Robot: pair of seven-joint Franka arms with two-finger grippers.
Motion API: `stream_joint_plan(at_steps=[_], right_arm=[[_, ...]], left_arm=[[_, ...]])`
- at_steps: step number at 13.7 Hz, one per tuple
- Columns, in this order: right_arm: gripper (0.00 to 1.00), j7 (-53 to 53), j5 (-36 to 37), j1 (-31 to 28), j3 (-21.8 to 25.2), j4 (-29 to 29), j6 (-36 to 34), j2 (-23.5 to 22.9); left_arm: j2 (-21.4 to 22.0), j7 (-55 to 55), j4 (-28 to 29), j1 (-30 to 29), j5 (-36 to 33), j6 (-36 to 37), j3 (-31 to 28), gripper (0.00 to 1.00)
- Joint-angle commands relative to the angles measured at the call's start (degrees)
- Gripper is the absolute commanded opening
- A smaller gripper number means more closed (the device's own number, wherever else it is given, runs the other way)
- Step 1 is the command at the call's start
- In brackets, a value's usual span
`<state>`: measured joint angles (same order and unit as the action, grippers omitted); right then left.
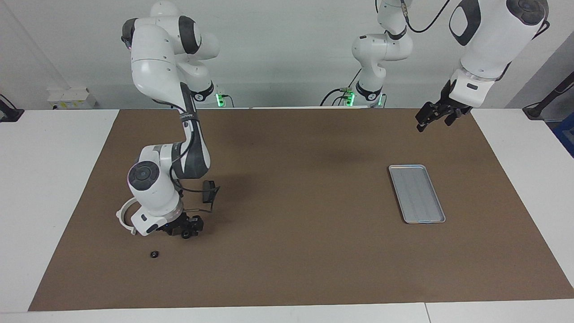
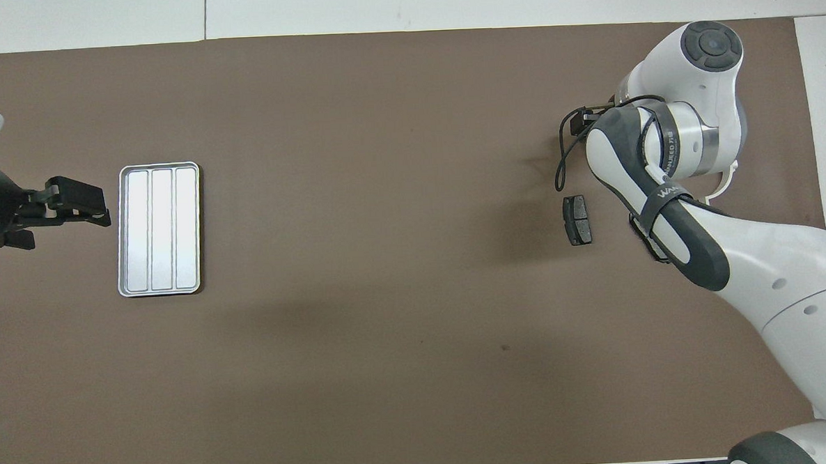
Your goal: Pick bearing gear from pile to tray
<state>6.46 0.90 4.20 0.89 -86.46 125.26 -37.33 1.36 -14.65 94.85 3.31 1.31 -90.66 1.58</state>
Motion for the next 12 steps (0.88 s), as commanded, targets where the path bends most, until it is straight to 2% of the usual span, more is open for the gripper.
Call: stream_joint_plan(at_steps=[1, 2, 7, 12], right_arm=[[0.70, 0.3, -0.5, -0.2, -0.3, -0.5, 0.4, -0.1], [0.61, 0.3, -0.5, -0.2, -0.3, -0.5, 0.4, -0.1], [0.00, 0.2, -0.5, -0.2, -0.3, -0.4, -0.4, 0.1], [0.00, 0.2, -0.4, -0.1, -0.2, 0.3, -1.8, 0.7]], left_arm=[[1.4, 0.1, 1.3, 0.3, 0.8, 0.0, -0.4, 1.00], [1.4, 0.1, 1.3, 0.3, 0.8, 0.0, -0.4, 1.00], [1.4, 0.1, 1.3, 0.3, 0.8, 0.0, -0.4, 1.00], [1.4, 0.1, 1.3, 0.3, 0.8, 0.0, -0.4, 1.00]])
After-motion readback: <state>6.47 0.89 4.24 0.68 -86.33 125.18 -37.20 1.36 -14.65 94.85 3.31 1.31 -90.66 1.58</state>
